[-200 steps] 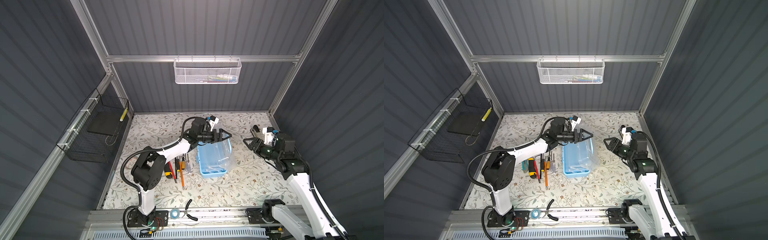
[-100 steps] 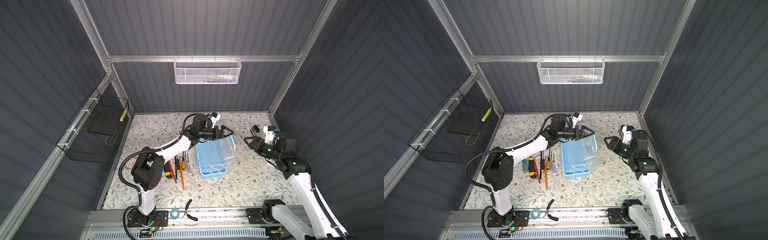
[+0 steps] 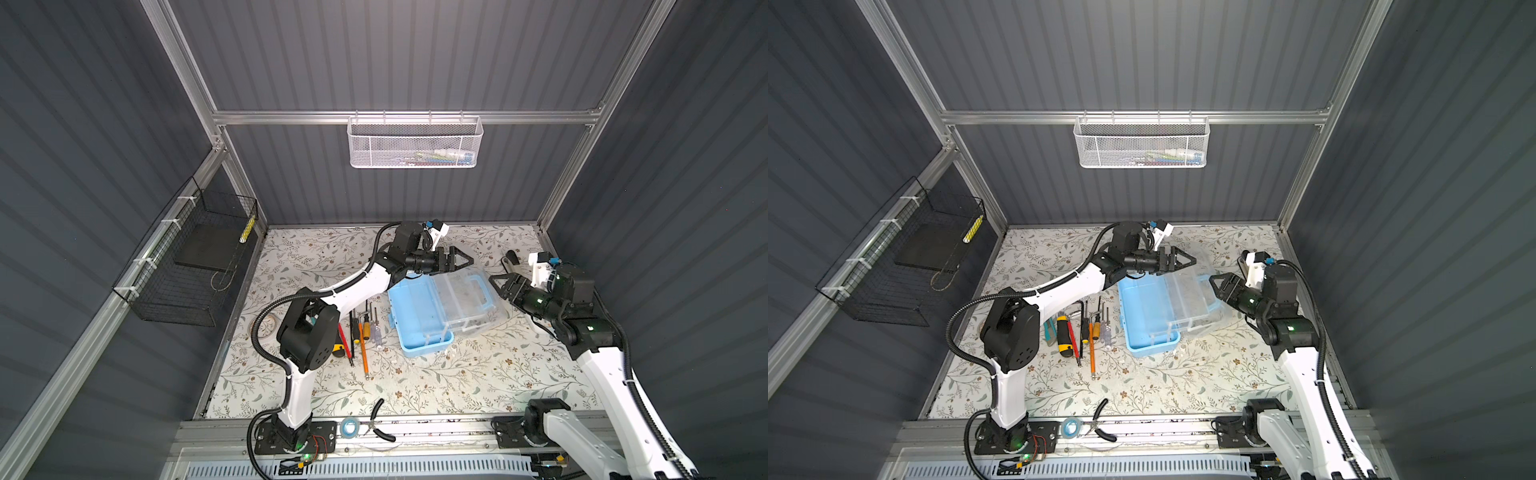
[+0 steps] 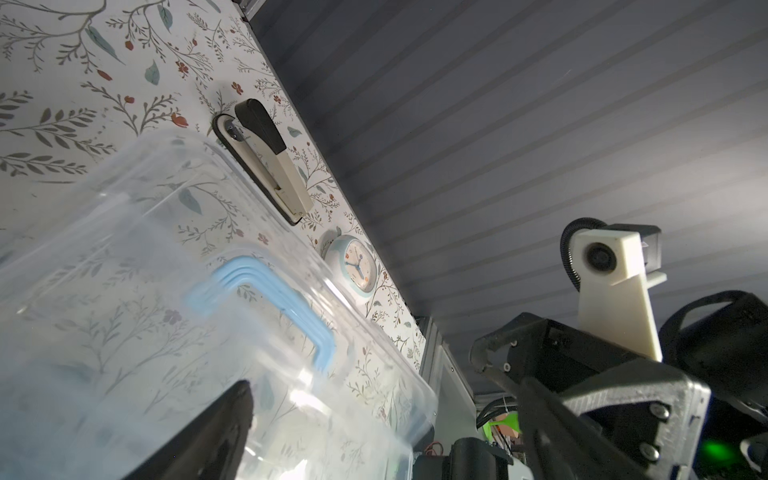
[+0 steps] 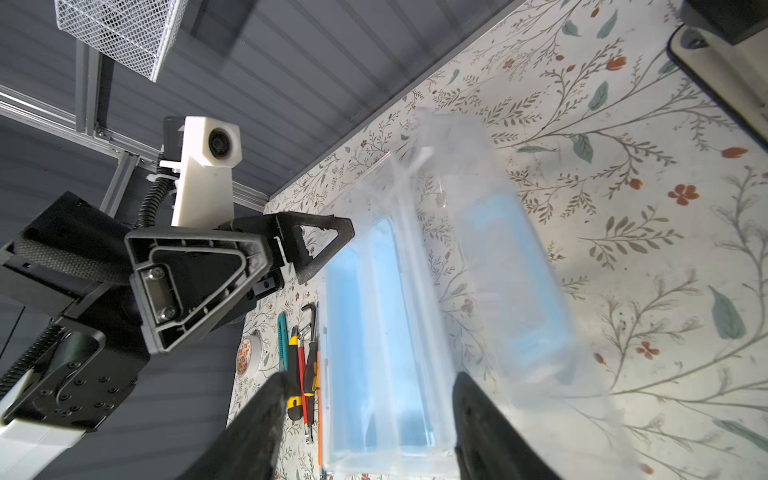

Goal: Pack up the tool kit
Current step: 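Release the lid with the left gripper while the right gripper withdraws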

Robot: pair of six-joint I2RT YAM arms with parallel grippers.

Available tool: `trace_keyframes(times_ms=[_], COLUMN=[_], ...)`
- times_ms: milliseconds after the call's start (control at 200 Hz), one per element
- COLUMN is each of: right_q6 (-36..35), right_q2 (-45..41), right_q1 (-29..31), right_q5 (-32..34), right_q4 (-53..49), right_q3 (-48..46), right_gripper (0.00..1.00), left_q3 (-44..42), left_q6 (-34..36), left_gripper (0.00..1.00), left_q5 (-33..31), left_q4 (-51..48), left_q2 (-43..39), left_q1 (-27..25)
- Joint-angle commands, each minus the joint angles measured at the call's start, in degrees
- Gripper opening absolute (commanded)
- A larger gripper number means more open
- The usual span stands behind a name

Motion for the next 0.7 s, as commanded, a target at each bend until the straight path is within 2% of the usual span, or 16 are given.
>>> trace_keyframes(times_ms=[0,100,170,315,365,450,555,695], right_q6=[-0.95,-1.2,-1.46,-2.66,-2.99,-3.83,-5.43,-5.48], right_q2=[0.25,0.38,0.99,2.86,3.65,4.4,6.3,9.19], right_q1=[-0.22,-0.22,-0.13,0.96,2.01,5.89,13.25,20.23], right_q5=[0.2,-0.08,-0.89,-0.91,-0.58,2.64,11.49,16.04], right_q4=[-0.87,-0.71,-0.31,-0.79,-1.11,-1.76,-3.41,-3.27], right_q3=[1.62,2.09,2.28,3.33,3.82,5.0,7.44,8.77], right_gripper=[0.63,0.61,0.6,0.6,0.6,0.6,0.6,0.6], left_q3=[1.41,-0.15,-1.25,-4.12,-5.93,-12.24,-18.41,-18.58], left_q6=[3.56,6.21,8.81,13.56,14.8,16.99,16.89,16.62], left_gripper=[0.99,1.0,1.0,1.0,1.0,1.0,1.0,1.0], left_q5=[0.01,-2.46,-6.7,-18.77,-25.5,-34.12,-42.58,-57.48], left_q4=[-2.9,-5.59,-9.27,-17.19,-19.65,-18.59,-21.17,-35.87], left_q2=[-1.59,-3.85,-5.8,-10.45,-12.69,-18.63,-24.51,-27.72], left_q1=[-0.2,0.08,0.11,0.07,0.09,0.17,1.46,2.48])
